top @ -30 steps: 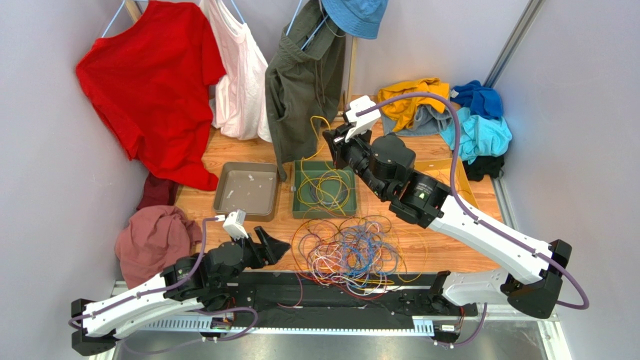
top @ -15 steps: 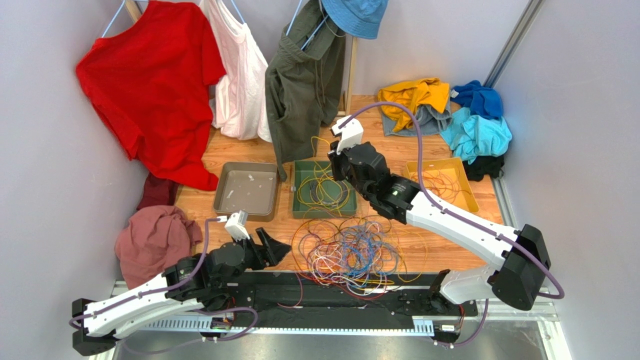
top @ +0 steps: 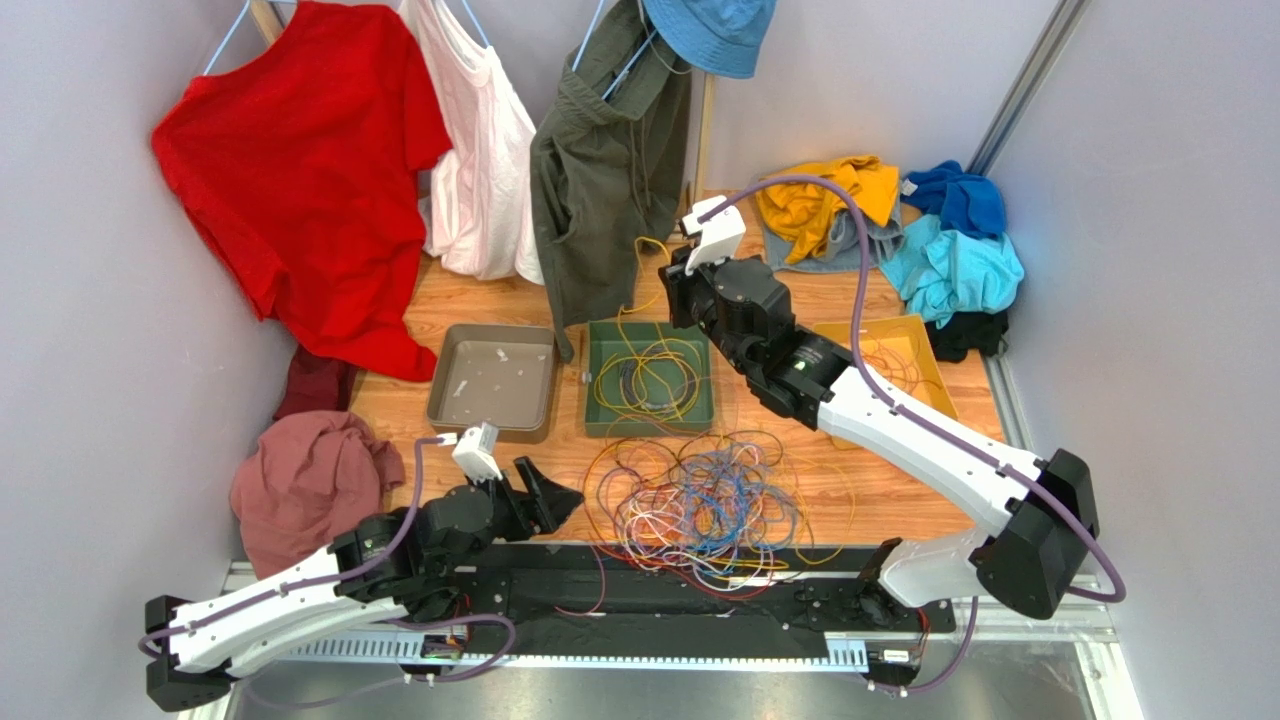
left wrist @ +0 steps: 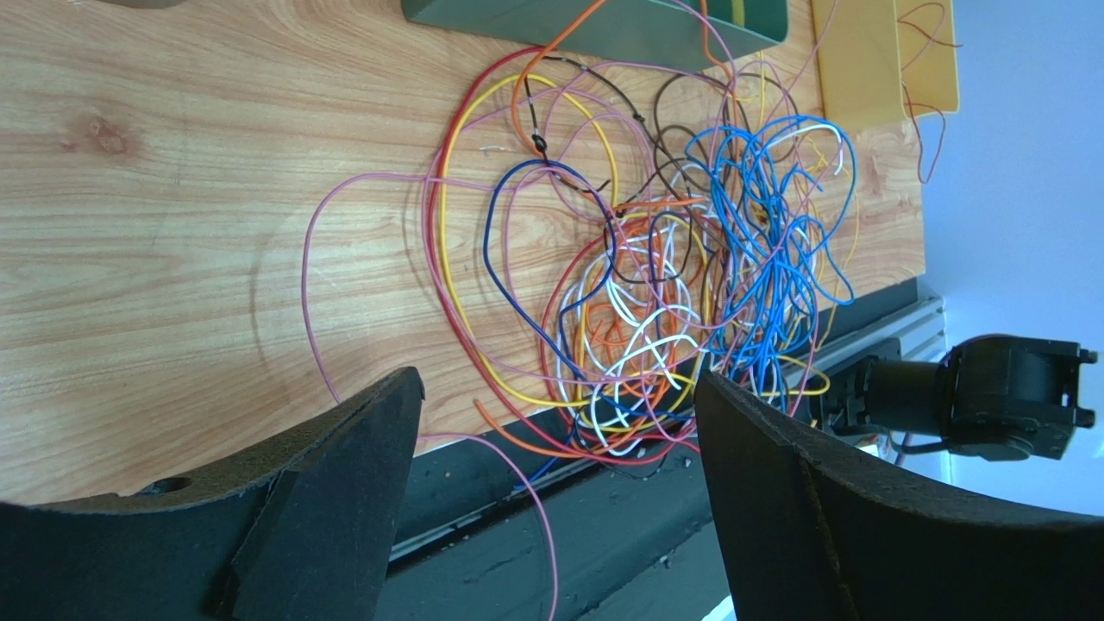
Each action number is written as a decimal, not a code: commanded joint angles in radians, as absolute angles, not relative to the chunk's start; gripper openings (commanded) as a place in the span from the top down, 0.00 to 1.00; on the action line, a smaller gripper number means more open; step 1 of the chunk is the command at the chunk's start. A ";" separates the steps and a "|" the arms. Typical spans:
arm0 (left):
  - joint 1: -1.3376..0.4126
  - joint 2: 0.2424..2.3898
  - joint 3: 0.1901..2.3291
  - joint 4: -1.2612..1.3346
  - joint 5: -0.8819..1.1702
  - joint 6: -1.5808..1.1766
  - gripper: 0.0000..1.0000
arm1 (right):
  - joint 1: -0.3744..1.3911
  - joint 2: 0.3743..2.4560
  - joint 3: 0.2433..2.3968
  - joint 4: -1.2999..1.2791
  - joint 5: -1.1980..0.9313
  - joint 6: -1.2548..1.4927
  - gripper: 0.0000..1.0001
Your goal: Untangle the cables
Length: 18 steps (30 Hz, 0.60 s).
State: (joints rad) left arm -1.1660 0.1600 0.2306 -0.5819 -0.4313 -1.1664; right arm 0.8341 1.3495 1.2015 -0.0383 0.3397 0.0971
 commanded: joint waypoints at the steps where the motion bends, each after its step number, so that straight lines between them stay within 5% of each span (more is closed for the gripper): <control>1: -1.170 0.169 0.221 -0.551 -0.430 -1.183 0.14 | 0.813 1.391 1.111 0.035 0.321 0.133 1.00; 18: -1.170 0.175 0.206 -0.537 -0.419 -1.190 0.14 | 0.816 1.437 0.781 0.121 0.249 0.347 1.00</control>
State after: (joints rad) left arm -1.1656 0.1638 0.2123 -0.5728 -0.4255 -1.1809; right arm 0.8101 1.4288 0.8490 0.0372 0.2695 0.2707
